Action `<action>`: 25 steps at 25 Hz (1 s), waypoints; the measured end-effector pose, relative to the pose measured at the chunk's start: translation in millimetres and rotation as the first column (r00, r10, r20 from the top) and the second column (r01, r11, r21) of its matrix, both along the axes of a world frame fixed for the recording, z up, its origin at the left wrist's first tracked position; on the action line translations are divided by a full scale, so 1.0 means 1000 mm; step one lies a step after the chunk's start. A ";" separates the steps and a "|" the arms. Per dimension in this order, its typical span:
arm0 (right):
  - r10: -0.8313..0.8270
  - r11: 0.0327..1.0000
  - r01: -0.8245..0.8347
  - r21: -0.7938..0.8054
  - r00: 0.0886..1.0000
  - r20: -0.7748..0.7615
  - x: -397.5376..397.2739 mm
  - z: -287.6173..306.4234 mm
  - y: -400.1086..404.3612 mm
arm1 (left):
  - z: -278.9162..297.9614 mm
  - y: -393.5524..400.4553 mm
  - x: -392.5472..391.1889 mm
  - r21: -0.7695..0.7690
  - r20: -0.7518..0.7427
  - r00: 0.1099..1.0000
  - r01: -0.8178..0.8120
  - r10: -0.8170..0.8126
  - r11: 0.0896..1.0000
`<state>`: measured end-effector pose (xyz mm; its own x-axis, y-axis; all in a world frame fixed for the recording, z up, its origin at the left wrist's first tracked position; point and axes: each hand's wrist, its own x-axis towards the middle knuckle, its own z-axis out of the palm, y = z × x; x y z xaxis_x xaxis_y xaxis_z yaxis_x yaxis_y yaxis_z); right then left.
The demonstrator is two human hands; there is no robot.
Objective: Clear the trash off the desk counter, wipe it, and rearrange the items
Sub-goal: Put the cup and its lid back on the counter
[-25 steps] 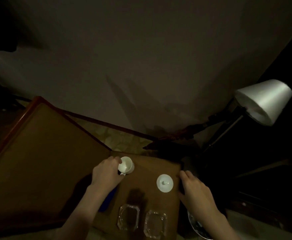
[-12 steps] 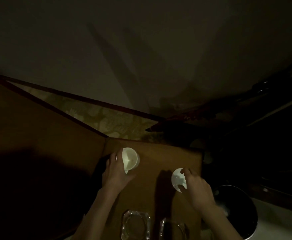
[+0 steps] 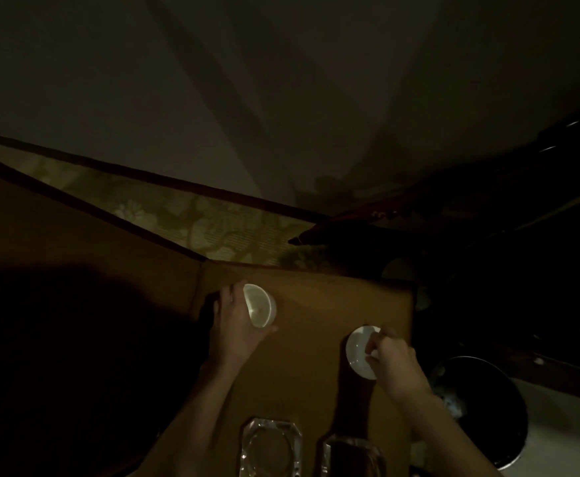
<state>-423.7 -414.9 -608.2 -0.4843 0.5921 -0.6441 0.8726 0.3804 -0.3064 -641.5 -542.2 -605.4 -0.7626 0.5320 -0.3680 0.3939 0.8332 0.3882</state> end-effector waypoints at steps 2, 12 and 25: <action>-0.021 1.000 0.020 -0.019 0.999 -0.040 0.000 0.002 0.002 | 0.002 0.001 -0.001 -0.005 0.005 1.000 0.003 -0.003 1.000; -0.062 0.992 0.096 0.078 0.933 -0.355 0.000 0.088 0.013 | 0.097 0.020 -0.005 -0.007 0.044 0.980 0.192 -0.192 0.981; 0.098 0.927 0.084 0.365 0.887 -0.451 0.064 0.375 0.061 | 0.394 0.081 0.032 -0.028 -0.080 0.712 0.698 -0.698 0.716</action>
